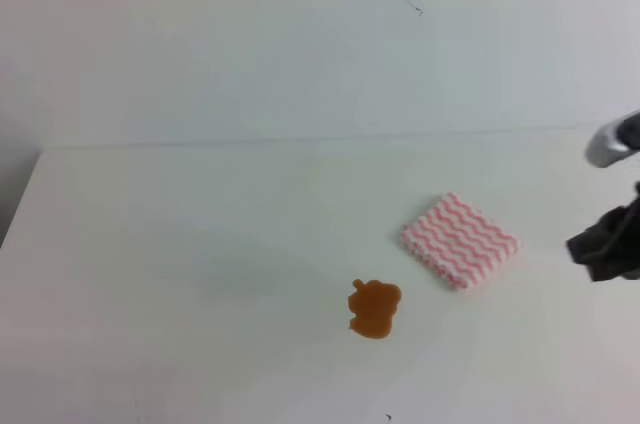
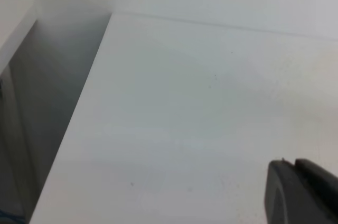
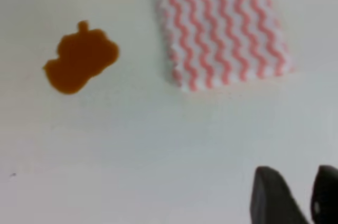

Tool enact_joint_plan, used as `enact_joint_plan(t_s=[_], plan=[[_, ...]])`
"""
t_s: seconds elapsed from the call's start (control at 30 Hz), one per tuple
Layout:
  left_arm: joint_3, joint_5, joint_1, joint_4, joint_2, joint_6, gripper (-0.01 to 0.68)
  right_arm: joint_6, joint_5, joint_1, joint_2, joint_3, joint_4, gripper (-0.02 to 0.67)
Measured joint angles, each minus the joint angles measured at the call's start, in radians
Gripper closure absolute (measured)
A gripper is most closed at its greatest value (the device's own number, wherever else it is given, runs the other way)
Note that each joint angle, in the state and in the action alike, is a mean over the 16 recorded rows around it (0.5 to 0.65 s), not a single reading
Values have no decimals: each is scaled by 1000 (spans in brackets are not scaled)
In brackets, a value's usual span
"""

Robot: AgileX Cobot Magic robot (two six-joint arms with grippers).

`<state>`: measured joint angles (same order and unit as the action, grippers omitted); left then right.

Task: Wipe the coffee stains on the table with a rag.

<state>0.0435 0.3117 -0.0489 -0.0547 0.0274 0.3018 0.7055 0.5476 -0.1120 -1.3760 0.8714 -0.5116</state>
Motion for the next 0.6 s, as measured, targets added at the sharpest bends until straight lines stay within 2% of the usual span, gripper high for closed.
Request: enact_joint_plan(t_s=[0.3, 0.4, 0.6], plan=[[0, 0, 0, 0, 0, 0, 672, 108, -4, -141, -328, 241, 2, 291], [0, 0, 0, 0, 0, 0, 672, 109, 0, -166, -435, 337, 29, 263], [0, 0, 0, 0, 0, 0, 672, 83, 37, -189, -624, 517, 107, 251]])
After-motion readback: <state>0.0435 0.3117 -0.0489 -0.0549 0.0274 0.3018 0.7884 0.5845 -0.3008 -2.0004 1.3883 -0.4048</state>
